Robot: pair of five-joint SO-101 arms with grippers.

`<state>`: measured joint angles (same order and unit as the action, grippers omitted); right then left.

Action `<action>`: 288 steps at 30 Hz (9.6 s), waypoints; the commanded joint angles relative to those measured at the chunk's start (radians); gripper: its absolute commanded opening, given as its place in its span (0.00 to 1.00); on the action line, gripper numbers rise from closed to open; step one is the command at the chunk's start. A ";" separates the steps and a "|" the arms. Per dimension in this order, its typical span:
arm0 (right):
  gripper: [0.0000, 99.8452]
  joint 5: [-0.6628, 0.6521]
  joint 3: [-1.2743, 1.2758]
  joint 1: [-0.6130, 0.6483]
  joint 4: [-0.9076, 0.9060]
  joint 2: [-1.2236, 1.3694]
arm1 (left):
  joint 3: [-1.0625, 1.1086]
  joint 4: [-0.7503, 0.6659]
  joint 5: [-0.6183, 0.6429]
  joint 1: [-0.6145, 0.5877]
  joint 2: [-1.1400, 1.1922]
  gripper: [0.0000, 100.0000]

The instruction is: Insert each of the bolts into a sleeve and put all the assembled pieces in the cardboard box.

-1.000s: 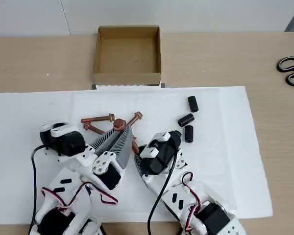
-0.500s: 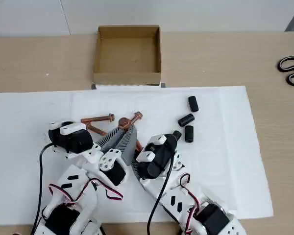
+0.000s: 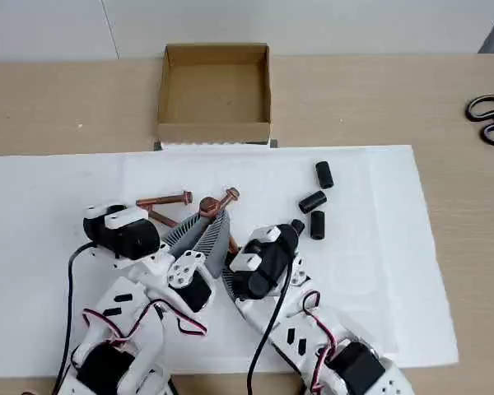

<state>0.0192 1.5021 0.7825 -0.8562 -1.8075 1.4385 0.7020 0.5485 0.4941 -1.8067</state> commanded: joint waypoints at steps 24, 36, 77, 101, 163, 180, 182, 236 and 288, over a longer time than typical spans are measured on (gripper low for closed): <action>0.00 -0.008 -0.014 -0.018 0.068 -0.007 | 0.051 -0.005 0.020 0.008 -0.009 0.01; 0.00 -0.012 -0.015 -0.018 0.124 -0.005 | 0.053 0.117 0.032 0.051 -0.011 0.01; 0.00 -0.012 0.025 -0.025 0.134 -0.004 | -0.064 0.184 -0.011 0.026 -0.009 0.23; 0.00 -0.008 0.029 -0.174 0.134 -0.005 | 0.101 0.272 -0.391 -0.201 -0.009 0.01; 0.00 0.018 -2.352 -0.441 0.472 2.588 | 0.242 0.189 -0.525 -0.379 -0.009 0.01; 0.06 -0.069 -2.588 -0.423 0.366 2.833 | 0.242 0.190 -0.525 -0.379 -0.009 0.01; 0.14 -0.071 -2.588 -0.423 0.346 2.833 | 0.242 0.190 -0.525 -0.379 -0.009 0.01; 0.13 0.301 -2.512 -0.317 -0.845 2.192 | 0.242 0.192 -0.525 -0.379 -0.009 0.01; 0.13 0.578 -1.551 -0.415 -0.679 1.959 | 0.240 0.204 -0.525 -0.381 -0.011 0.01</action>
<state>0.5884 -0.0445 0.3728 -1.5482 0.1964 1.6855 0.8984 0.0207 0.1212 -1.8113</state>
